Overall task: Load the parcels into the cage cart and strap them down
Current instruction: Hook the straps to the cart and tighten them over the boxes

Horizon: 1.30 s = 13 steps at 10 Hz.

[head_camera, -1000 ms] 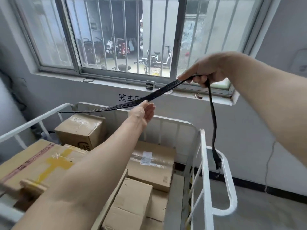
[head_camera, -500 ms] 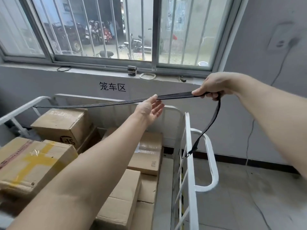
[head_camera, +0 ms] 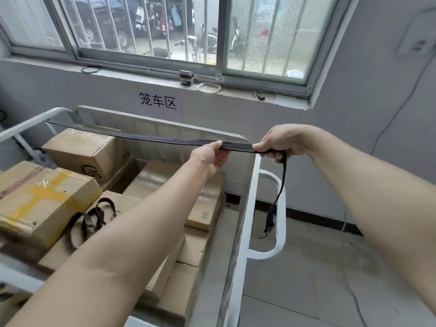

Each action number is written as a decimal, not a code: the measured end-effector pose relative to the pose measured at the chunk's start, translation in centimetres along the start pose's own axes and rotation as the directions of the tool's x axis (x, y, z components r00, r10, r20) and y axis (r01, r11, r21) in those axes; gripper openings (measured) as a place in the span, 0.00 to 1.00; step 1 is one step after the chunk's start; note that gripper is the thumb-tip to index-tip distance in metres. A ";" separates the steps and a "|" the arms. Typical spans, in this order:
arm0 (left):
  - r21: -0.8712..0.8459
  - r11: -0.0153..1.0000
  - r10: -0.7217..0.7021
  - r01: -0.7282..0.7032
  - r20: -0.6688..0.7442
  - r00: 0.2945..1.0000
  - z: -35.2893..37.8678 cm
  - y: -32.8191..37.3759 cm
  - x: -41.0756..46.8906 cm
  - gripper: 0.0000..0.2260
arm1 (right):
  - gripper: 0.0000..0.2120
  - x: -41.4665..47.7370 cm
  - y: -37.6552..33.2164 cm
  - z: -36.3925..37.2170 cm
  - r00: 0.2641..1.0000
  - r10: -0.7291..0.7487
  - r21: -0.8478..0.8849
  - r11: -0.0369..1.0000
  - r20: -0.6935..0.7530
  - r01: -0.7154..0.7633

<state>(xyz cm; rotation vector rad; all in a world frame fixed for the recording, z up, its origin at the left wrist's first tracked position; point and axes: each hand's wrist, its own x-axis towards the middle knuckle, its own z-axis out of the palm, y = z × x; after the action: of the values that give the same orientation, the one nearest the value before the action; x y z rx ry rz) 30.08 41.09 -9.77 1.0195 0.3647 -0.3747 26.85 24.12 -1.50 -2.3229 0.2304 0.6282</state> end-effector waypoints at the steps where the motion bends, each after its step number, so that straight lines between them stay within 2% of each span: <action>1: 0.075 0.996 -0.043 0.050 -0.084 0.996 -1.4 -2.9 0.5 0.08 | 0.13 1.7 3.9 2.4 0.996 0.040 0.046 0.998 0.085 -0.044; 2: 0.135 0.985 -0.082 0.103 -0.147 0.986 -2.8 -6.2 1.1 0.09 | 0.12 3.5 7.6 5.1 0.986 0.087 0.058 0.994 0.139 -0.096; 3: 0.165 0.970 -0.144 0.180 -0.211 0.967 -4.0 -9.6 1.5 0.09 | 0.14 5.1 10.7 7.7 0.978 0.134 0.001 0.991 0.160 -0.136; 4: 0.168 0.954 -0.208 0.248 -0.223 0.952 -4.9 -12.2 2.1 0.07 | 0.16 6.8 13.0 10.0 0.982 0.159 -0.043 0.987 0.099 -0.155; 5: 0.242 0.918 -0.263 0.313 -0.219 0.940 -5.4 -14.3 2.4 0.05 | 0.17 8.2 14.8 12.0 0.969 0.217 -0.107 0.973 0.114 -0.205; 6: 0.315 0.878 -0.294 0.359 -0.237 0.926 -5.9 -16.3 2.9 0.04 | 0.15 9.1 16.4 13.8 0.946 0.289 -0.076 0.957 0.148 -0.281; 7: 0.346 0.852 -0.327 0.393 -0.235 0.915 -6.2 -18.2 3.3 0.04 | 0.14 10.5 17.1 15.3 0.948 0.294 -0.089 0.955 0.125 -0.284; 8: 0.348 0.837 -0.347 0.422 -0.259 0.901 -6.6 -19.7 3.9 0.06 | 0.05 11.6 17.2 16.0 0.934 0.317 -0.057 0.948 0.163 -0.312; 9: 0.350 0.817 -0.390 0.459 -0.253 0.886 -7.0 -20.9 4.4 0.05 | 0.10 12.7 17.7 16.4 0.899 0.381 -0.060 0.924 0.216 -0.377; 10: 0.390 0.791 -0.433 0.472 -0.188 0.882 -7.2 -21.8 4.7 0.06 | 0.15 13.3 18.5 16.6 0.790 0.543 -0.140 0.839 0.286 -0.526; 11: 0.407 0.770 -0.451 0.491 -0.198 0.871 -7.3 -22.7 5.1 0.06 | 0.20 14.2 19.5 16.8 0.723 0.609 -0.123 0.785 0.325 -0.607; 13: 0.357 0.694 -0.612 0.625 -0.166 0.774 -7.9 -24.4 6.4 0.13 | 0.11 14.7 19.6 18.1 0.748 0.544 -0.009 0.811 0.379 -0.585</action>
<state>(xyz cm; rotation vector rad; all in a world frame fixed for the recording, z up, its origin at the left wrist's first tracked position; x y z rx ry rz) 23.43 35.57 -34.76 1.2844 0.6908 -1.0875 26.27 22.23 -31.87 -1.9609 0.7938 1.3007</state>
